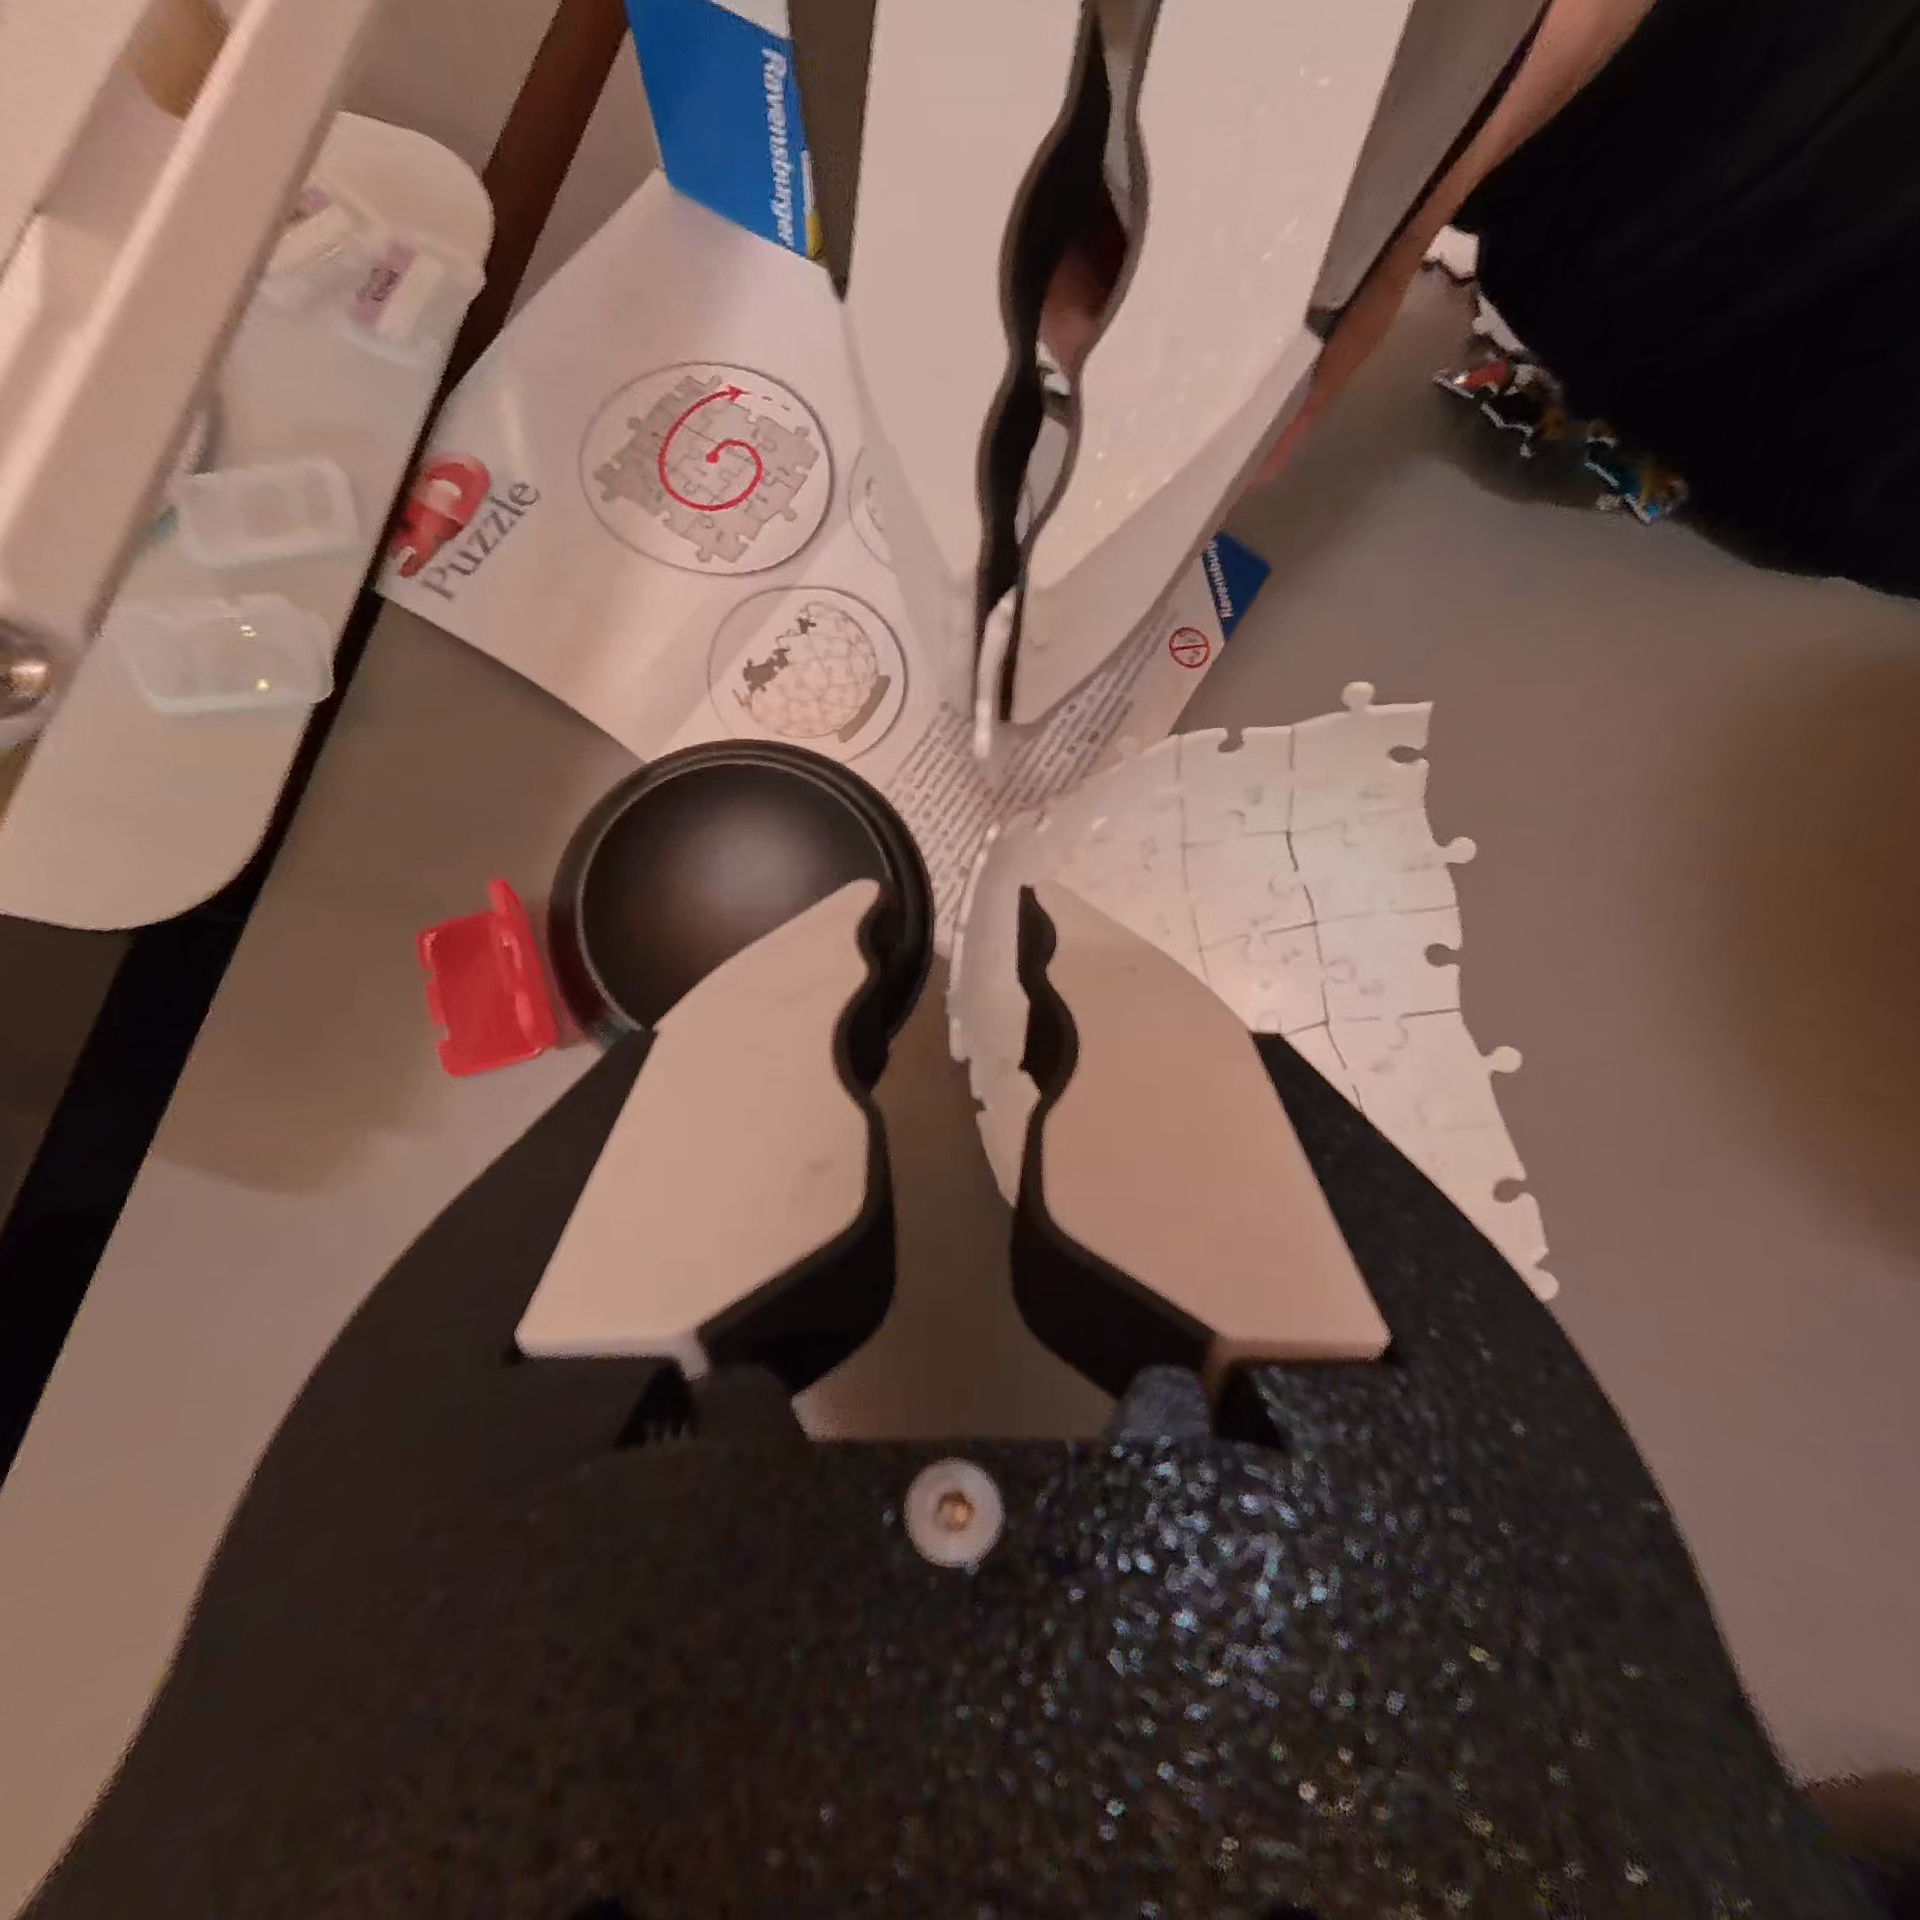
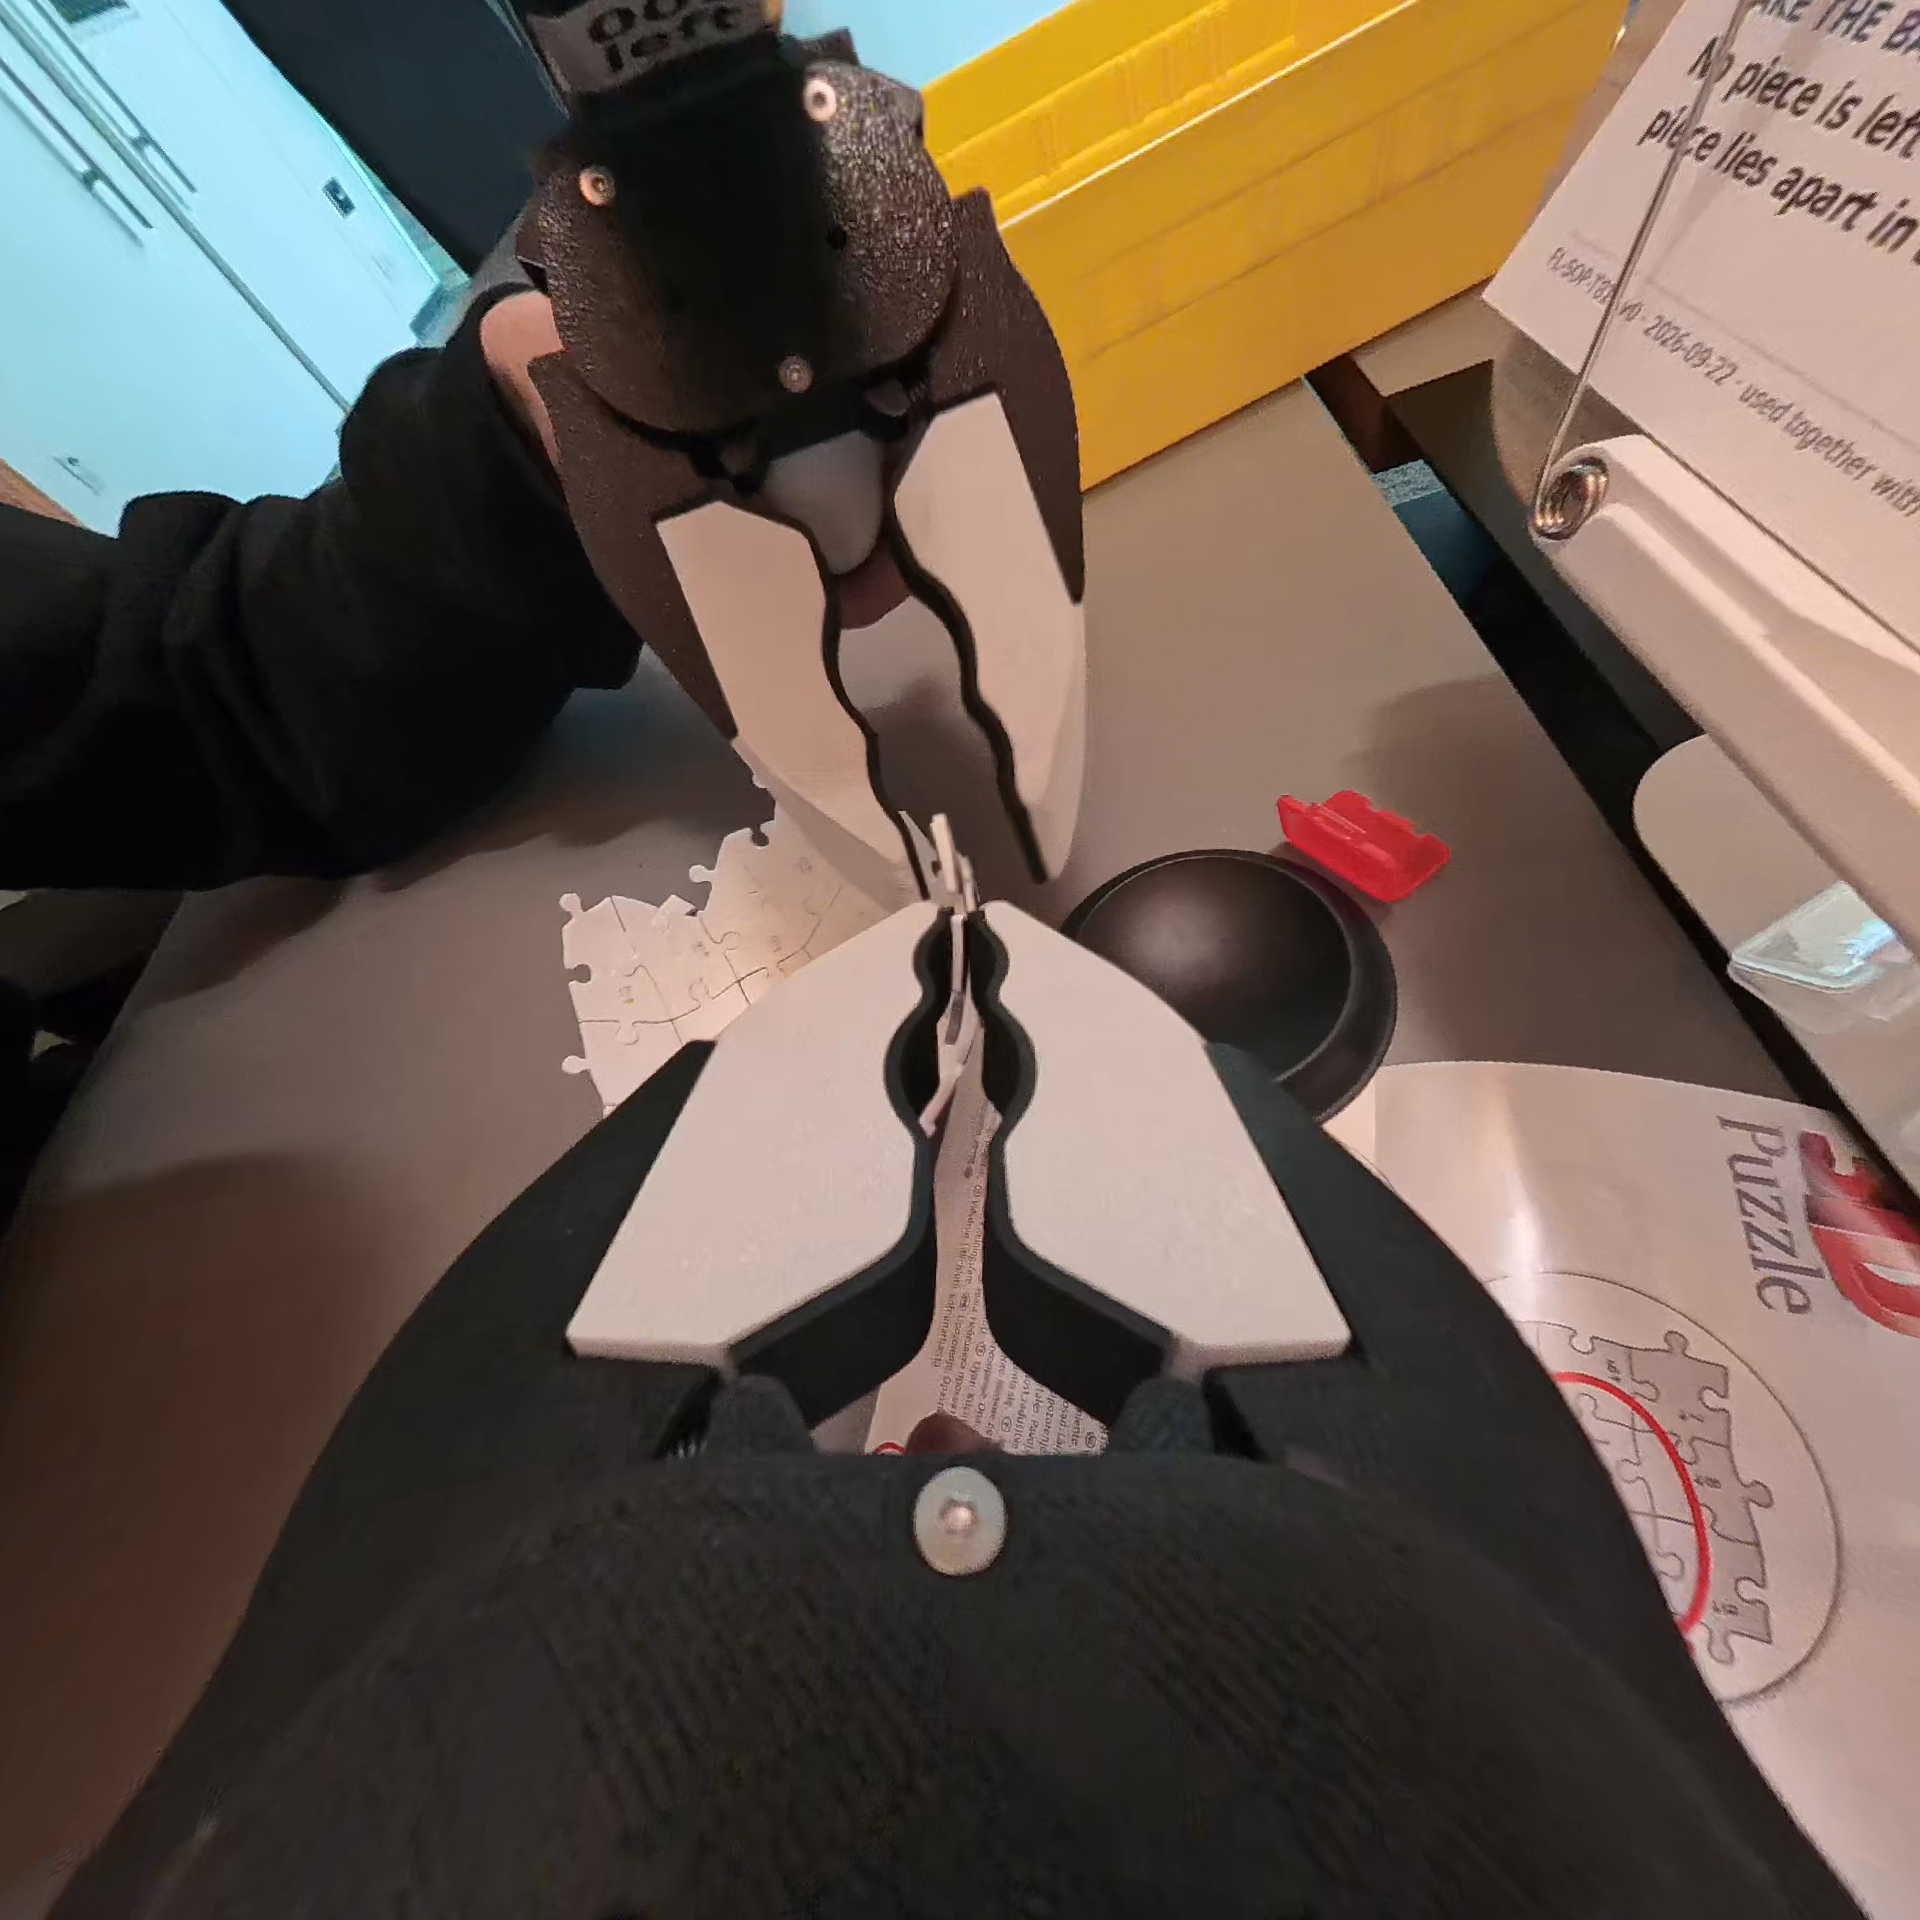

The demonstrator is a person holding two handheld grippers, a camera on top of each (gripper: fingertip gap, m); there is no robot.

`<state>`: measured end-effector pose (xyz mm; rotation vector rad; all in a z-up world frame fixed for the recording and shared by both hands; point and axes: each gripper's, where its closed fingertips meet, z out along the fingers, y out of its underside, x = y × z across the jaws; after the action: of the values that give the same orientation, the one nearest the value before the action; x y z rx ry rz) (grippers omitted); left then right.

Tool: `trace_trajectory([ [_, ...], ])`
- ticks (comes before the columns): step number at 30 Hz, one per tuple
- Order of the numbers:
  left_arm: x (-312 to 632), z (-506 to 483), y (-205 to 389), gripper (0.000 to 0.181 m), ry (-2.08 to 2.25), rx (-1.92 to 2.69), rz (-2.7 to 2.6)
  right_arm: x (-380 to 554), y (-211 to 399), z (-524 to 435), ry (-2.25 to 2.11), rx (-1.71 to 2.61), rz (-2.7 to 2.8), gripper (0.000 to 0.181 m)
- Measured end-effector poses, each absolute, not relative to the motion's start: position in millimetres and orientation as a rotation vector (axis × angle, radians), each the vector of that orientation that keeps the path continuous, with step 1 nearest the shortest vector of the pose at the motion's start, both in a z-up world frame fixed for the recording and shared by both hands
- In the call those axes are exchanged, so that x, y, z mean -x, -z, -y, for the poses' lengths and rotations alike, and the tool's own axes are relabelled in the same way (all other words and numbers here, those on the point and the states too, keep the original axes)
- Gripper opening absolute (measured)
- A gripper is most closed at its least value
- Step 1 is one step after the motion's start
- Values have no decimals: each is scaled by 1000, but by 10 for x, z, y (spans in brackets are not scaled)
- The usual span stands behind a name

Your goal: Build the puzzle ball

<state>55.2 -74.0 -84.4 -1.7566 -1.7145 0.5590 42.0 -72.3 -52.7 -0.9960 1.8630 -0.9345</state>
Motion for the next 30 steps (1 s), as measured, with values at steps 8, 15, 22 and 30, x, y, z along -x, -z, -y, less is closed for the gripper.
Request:
trace_trajectory([
  [8,-525,698,954,20,-516,1782,1720,-476,666,688,896,1081,-1913,3],
  [15,-517,678,989,18,-493,1777,1719,-497,696,733,919,1018,-1921,3],
  [22,-508,683,970,6,-494,1749,1708,-517,690,722,978,1035,-1903,3],
  [30,-511,710,996,4,-495,1743,1724,-526,716,735,994,1015,-1886,3],
])
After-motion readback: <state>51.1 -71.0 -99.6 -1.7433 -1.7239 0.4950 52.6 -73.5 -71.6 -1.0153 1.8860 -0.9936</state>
